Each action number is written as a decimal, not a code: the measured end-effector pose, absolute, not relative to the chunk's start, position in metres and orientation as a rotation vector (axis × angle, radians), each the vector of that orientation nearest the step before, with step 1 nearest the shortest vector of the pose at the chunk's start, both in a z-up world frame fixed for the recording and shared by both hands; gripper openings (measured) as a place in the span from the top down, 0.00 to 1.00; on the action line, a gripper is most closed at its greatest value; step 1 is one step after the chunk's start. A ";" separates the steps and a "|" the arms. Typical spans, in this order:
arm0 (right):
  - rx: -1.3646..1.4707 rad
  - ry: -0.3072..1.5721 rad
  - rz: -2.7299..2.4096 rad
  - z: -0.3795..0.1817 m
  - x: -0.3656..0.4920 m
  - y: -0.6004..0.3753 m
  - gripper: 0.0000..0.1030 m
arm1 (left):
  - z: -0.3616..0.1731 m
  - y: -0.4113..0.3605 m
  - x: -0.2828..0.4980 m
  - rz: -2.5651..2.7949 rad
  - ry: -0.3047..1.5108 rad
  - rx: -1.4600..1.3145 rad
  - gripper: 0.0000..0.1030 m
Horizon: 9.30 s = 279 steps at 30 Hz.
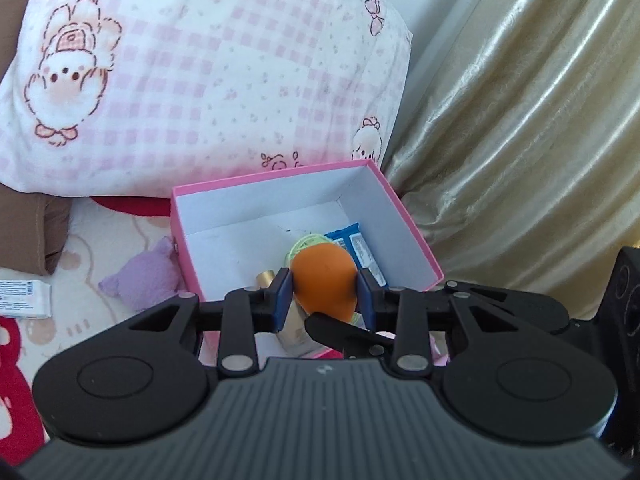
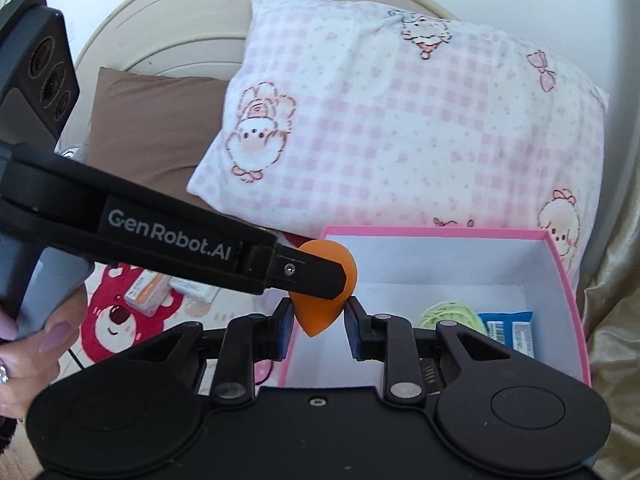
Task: Organize objects
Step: 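Carry the sponge with the left tool into the pink box and release, then withdraw the left tool from the box toward the white-and-orange boxed item, then close the left tool on the white-and-orange boxed item and lift it, then carry the boxed item with the left tool into the pink box, then lower the boxed item into the pink box and open the left tool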
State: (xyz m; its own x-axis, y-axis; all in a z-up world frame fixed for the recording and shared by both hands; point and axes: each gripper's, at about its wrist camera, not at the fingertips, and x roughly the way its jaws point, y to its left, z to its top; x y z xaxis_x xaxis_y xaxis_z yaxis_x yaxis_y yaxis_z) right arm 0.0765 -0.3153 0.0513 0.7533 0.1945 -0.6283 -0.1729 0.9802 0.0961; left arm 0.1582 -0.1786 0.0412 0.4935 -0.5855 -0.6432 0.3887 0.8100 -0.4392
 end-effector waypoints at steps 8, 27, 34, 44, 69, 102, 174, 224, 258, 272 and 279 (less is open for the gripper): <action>0.098 0.733 0.080 0.027 0.130 -0.377 0.69 | 0.002 -0.235 0.225 -0.612 0.909 -0.363 0.68; 0.169 0.930 -0.162 -0.053 0.225 -0.441 0.69 | -0.100 -0.303 0.326 -0.589 1.089 -0.491 0.69; 0.100 0.921 -0.261 -0.057 0.227 -0.445 0.59 | -0.106 -0.303 0.328 -0.585 1.086 -0.499 0.68; 0.123 0.812 -0.222 -0.030 0.181 -0.435 0.55 | -0.065 -0.287 0.303 -0.557 1.094 -0.380 0.65; 0.039 0.767 0.185 0.063 0.062 -0.292 0.51 | 0.068 -0.127 0.145 -0.435 1.025 -0.178 0.51; -0.182 0.816 0.636 0.028 0.103 -0.109 0.28 | -0.007 0.088 0.110 -0.121 0.992 -0.337 0.39; -0.031 0.937 0.550 -0.151 0.154 -0.053 0.26 | -0.188 0.140 0.131 -0.262 0.995 -0.670 0.50; 0.012 0.913 0.472 0.000 0.040 -0.173 0.33 | -0.015 -0.009 0.054 -0.462 0.953 -0.440 0.59; 0.244 0.862 0.289 -0.034 0.152 -0.324 0.34 | -0.032 -0.185 0.239 -0.488 1.131 -0.229 0.59; 0.342 0.942 0.244 -0.073 0.178 -0.337 0.34 | -0.062 -0.216 0.272 -0.418 1.250 -0.125 0.60; 0.344 1.032 0.220 -0.083 0.186 -0.333 0.35 | -0.065 -0.218 0.275 -0.405 1.229 -0.109 0.61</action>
